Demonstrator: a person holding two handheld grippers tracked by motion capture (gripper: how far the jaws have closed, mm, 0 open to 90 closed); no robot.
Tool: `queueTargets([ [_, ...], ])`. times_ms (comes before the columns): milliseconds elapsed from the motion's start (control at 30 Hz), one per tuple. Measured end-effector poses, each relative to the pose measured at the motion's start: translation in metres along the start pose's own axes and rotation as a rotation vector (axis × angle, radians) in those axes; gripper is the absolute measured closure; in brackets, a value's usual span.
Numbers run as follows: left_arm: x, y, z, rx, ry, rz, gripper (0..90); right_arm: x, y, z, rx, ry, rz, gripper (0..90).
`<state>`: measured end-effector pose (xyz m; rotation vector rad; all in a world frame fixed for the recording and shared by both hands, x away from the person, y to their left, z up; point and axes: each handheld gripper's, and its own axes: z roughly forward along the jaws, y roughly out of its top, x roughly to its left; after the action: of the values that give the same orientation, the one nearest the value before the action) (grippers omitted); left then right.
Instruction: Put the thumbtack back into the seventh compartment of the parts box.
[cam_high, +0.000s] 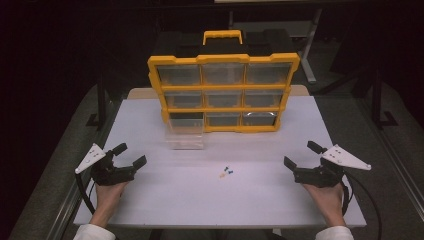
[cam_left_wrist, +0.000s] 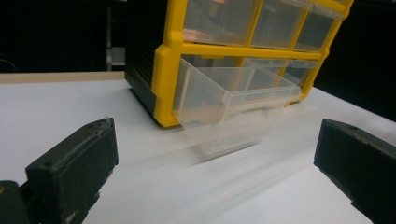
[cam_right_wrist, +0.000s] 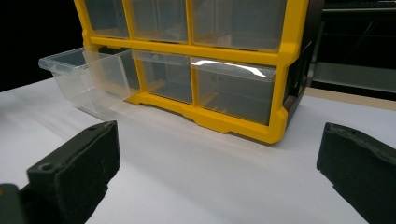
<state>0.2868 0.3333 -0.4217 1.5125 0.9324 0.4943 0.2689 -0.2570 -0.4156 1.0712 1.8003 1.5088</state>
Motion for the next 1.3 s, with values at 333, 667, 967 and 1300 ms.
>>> queueTargets([
  [333, 0.000, -0.003, -0.007, 0.024, 0.010, -0.021, 0.0, 0.001, -0.001, -0.003, -0.001, -0.002, 0.008, 0.0],
  [667, 0.003, 0.006, -0.006, 0.031, 0.011, -0.024, 0.0, 0.000, -0.002, -0.003, 0.001, 0.008, 0.010, 0.0],
  [967, -0.007, 0.009, 0.012, 0.119, -0.040, 0.031, 0.0, 0.000, -0.004, 0.002, 0.007, 0.018, 0.020, 0.0],
  [1300, -0.017, 0.015, 0.027, 0.188, -0.082, 0.067, 0.0, -0.001, -0.004, 0.002, 0.010, 0.019, 0.016, 0.0],
])
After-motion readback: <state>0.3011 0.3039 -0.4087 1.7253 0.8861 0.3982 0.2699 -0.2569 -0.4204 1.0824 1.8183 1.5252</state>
